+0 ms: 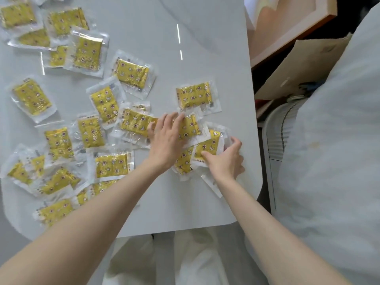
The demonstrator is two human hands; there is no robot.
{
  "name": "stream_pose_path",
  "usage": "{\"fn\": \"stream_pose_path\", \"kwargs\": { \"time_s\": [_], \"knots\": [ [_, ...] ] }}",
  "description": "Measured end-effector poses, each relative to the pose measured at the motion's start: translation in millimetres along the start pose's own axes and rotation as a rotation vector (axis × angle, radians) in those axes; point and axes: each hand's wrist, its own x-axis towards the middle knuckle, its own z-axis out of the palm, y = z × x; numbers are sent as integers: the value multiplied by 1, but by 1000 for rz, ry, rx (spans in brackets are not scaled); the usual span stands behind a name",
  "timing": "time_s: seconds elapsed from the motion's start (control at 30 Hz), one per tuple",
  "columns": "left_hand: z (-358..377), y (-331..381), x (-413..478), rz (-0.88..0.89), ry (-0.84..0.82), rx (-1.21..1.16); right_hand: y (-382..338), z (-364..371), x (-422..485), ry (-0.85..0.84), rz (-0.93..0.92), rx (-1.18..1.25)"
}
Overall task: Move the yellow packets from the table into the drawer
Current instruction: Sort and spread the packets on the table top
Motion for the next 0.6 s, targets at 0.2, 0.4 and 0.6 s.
{"fn": "stream_pose_path", "kwargs": {
  "time_s": [0.2, 0.4, 0.6],
  "knots": [
    [2, 2, 10, -61, 50, -72, 2, -14, 8, -136, 38, 211],
    [-9, 0, 10, -246, -26, -493, 10, -31, -3, -152, 5, 494],
    [-31, 1, -5, -524, -272, -1185, 11, -52, -14, -313, 62, 749]
  ]
}}
